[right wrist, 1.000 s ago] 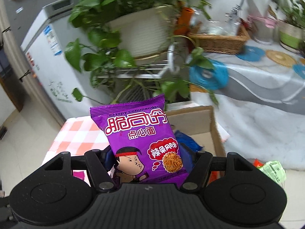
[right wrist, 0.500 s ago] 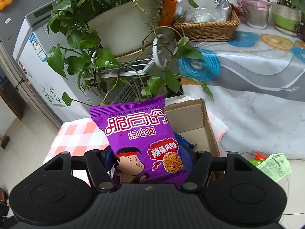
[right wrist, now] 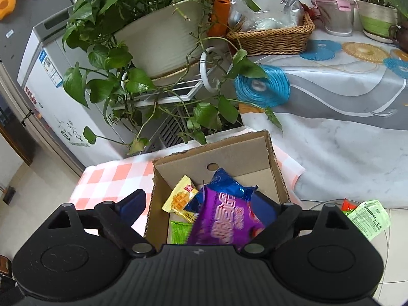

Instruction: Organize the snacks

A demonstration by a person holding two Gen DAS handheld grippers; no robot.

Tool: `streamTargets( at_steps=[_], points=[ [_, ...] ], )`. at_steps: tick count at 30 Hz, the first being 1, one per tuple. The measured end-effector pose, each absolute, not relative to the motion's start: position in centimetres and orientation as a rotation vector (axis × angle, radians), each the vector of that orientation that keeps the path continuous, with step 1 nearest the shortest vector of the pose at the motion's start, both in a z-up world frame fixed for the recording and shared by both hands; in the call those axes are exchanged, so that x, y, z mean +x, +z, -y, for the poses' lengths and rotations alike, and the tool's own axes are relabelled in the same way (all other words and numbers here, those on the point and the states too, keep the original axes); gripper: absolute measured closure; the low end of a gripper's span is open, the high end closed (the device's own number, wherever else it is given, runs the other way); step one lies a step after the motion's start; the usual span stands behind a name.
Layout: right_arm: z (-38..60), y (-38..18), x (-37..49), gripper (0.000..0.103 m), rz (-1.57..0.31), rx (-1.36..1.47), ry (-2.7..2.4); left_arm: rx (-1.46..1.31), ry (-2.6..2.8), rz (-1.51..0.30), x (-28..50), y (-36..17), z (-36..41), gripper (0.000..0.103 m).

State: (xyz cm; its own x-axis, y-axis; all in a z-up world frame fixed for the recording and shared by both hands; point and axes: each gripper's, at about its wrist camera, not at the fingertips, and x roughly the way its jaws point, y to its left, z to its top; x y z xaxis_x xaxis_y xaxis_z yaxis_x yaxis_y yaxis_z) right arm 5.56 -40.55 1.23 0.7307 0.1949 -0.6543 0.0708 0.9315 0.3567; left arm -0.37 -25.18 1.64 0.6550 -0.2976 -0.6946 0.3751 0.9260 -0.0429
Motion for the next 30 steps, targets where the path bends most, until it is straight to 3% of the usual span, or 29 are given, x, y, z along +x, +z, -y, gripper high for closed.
streamTargets(
  at_steps=[30],
  points=[
    [39.6, -0.1, 0.6, 0.000, -0.877, 0.160, -0.135, 0.082, -0.152, -0.927, 0.6, 0.7, 21.5, 0.005]
  ],
)
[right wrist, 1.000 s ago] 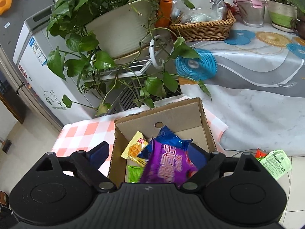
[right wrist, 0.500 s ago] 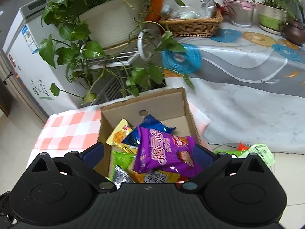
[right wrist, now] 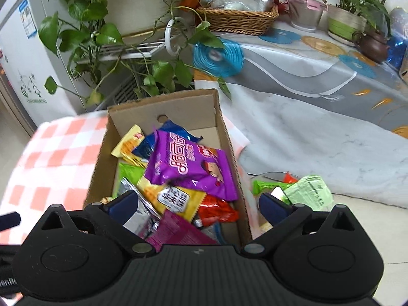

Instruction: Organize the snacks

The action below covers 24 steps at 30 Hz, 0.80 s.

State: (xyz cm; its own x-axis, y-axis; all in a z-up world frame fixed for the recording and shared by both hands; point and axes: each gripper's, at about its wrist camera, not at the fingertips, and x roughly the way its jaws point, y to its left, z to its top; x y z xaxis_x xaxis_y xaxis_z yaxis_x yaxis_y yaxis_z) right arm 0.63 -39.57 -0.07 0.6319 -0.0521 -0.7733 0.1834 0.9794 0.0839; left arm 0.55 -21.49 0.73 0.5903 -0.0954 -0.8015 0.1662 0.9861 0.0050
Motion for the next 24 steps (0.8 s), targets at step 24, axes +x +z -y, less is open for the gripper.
streamTargets(
  at_steps=[24],
  points=[
    [37.8, -0.6, 0.6, 0.000, -0.925, 0.054, -0.123, 0.127, -0.074, -0.930, 1.2, 0.6, 21.5, 0.002]
  ],
)
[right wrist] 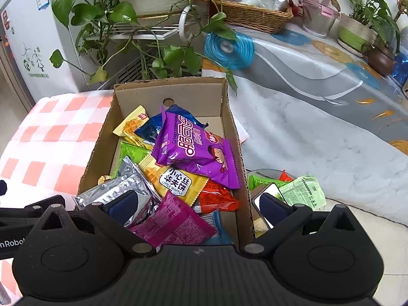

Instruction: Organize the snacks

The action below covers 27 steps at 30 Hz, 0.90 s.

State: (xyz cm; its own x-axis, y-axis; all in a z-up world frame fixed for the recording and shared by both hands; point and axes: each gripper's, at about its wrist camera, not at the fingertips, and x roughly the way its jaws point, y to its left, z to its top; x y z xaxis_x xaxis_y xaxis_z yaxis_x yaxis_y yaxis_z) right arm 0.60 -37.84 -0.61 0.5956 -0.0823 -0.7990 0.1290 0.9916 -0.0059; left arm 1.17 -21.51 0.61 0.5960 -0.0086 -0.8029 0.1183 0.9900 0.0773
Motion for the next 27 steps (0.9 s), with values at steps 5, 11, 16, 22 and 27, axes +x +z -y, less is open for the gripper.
streamTargets(
  at_steps=[5, 11, 16, 22, 27],
  points=[
    [37.92, -0.62, 0.68, 0.000, -0.927, 0.055, -0.130, 0.133, -0.061, -0.931, 1.22, 0.57, 21.56, 0.002],
    [37.46, -0.73, 0.88, 0.000, -0.935, 0.032, -0.136, 0.161, -0.049, -0.919, 1.17, 0.66, 21.87, 0.002],
    [37.43, -0.71, 0.92, 0.000, -0.933, 0.034, -0.135, 0.180, -0.034, -0.904, 1.13, 0.73, 21.85, 0.002],
    [37.37, -0.69, 0.99, 0.000, -0.933, 0.033, -0.141, 0.192, -0.032, -0.893, 1.09, 0.86, 21.99, 0.002],
    [37.25, -0.74, 1.11, 0.000, -0.934, 0.028, -0.145, 0.198, -0.033, -0.888, 1.10, 0.88, 22.00, 0.001]
  ],
)
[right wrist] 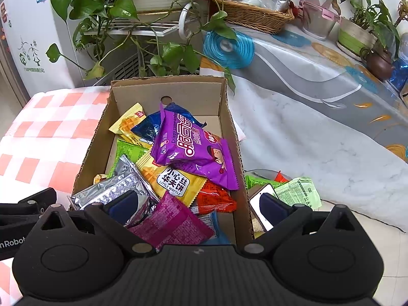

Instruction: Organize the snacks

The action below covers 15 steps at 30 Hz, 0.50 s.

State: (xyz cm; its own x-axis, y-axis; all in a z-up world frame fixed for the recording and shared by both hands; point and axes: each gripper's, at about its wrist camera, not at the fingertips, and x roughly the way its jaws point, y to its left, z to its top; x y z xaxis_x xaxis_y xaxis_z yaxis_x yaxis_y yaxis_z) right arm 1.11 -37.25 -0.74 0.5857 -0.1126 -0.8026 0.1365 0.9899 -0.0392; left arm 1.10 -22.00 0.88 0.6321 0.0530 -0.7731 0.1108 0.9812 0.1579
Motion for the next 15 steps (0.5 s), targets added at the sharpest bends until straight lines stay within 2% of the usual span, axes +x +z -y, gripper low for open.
streamTargets(
  at_steps=[15],
  points=[
    [36.97, -0.80, 1.29, 0.000, -0.931, 0.017, -0.152, 0.169, -0.049, -0.897, 1.24, 0.79, 21.69, 0.001]
  ],
)
